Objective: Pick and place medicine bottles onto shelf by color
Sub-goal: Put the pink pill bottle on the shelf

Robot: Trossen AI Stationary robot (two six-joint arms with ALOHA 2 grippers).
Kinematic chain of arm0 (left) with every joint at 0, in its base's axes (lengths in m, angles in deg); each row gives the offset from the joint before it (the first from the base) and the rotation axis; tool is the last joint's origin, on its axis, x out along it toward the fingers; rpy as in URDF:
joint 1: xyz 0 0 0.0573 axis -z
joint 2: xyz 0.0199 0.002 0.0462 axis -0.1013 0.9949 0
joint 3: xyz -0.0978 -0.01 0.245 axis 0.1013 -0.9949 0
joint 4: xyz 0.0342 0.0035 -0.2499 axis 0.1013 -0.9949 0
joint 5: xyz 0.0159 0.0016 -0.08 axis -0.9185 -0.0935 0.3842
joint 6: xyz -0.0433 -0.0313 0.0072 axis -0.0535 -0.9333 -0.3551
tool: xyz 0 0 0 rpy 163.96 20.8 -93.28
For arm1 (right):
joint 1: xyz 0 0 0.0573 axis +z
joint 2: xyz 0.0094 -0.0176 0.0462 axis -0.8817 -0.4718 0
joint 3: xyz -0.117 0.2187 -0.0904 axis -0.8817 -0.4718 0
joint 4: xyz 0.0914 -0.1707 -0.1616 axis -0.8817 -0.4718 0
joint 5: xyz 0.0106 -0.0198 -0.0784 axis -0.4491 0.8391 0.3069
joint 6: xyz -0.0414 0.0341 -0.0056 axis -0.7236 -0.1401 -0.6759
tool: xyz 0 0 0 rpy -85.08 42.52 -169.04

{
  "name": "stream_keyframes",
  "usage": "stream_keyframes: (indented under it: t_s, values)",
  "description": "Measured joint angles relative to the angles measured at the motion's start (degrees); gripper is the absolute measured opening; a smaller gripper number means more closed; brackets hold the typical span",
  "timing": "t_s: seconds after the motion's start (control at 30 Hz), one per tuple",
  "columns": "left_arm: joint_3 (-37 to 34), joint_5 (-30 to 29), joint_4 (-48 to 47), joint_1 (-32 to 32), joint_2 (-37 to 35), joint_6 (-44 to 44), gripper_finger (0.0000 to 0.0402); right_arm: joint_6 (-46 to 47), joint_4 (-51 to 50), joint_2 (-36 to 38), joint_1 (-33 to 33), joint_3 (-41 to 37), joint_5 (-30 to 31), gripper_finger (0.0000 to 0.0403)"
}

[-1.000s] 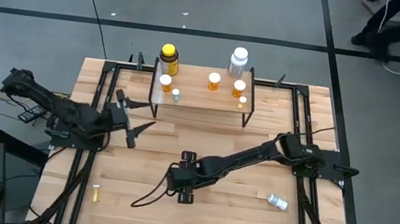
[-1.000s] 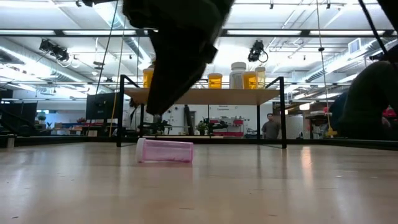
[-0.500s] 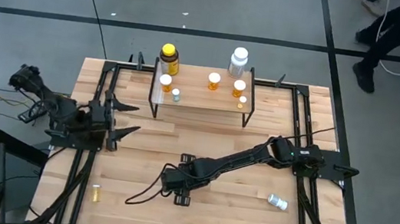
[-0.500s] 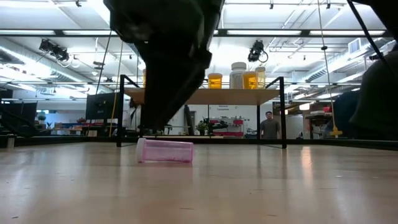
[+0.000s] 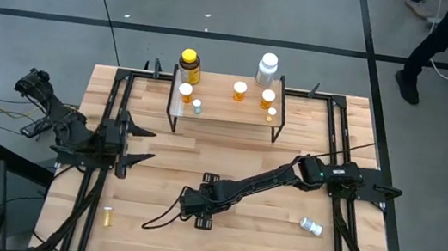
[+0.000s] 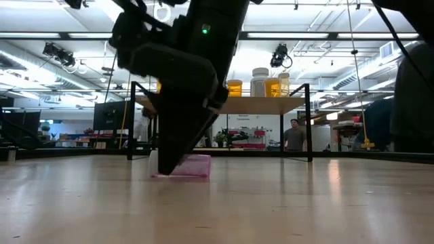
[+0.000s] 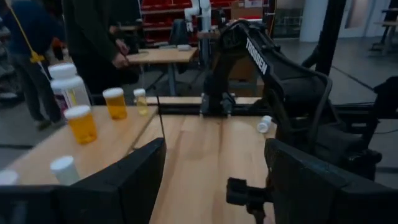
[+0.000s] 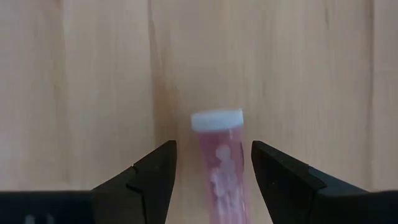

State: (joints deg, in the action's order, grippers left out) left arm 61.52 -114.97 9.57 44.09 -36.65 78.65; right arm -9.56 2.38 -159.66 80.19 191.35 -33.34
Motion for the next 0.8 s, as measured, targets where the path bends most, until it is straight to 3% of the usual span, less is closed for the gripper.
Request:
stream_keyframes:
  t_s: [0.33,0.8]
  values:
    - [0.0,0.0,-2.3,0.2,0.6,-5.5,0.0283,-0.2,2.8,0.0,0.2,-1.7,1.2,0.0215]
    - [0.0,0.0,-2.3,0.2,3.9,-6.8,0.0283,1.2,3.1,0.1,1.8,-2.5,2.6,0.0171]
